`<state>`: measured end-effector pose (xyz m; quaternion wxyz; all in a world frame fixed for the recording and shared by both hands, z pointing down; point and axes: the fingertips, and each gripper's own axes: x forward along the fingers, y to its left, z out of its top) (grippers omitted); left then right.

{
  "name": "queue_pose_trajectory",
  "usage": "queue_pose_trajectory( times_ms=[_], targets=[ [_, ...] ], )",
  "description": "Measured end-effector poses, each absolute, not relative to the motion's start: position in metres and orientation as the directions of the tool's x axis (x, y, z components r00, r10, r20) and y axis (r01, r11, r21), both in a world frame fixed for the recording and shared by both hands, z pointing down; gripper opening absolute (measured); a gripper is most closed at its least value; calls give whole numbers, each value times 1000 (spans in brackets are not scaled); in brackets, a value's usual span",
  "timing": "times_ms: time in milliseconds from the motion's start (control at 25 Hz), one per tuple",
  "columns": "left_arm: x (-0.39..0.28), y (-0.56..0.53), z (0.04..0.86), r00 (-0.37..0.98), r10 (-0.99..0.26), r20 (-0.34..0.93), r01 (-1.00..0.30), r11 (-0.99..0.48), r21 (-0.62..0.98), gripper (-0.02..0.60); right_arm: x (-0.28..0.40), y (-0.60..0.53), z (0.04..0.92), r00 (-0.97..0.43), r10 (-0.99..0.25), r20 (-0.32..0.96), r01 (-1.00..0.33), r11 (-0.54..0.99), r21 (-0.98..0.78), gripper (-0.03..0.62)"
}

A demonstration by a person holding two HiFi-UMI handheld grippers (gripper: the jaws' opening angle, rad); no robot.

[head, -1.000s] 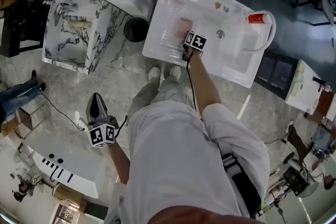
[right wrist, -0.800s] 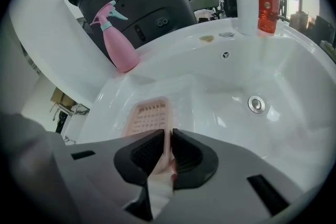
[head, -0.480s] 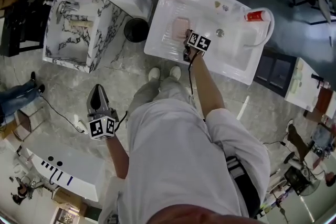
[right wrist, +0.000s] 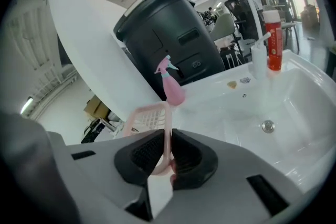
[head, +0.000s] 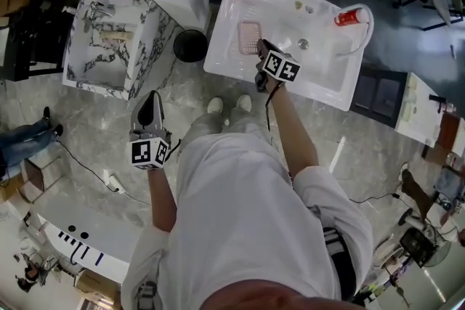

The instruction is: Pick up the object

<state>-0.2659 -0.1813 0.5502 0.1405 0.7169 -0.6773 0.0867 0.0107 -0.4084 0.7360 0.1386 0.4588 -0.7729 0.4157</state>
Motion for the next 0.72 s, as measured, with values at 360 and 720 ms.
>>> queue_pose_trajectory(
  times_ms=[360, 720],
  targets=[
    [-246, -213, 529, 213, -949, 234, -977, -201, 72, -5, 1, -380, 615, -577, -718, 388, -798, 396, -453, 48],
    [-212, -253, 479, 356, -928, 109, -935, -354, 33, -5, 6, -344, 484, -566, -812, 139, -809, 516, -281, 48]
  ],
)
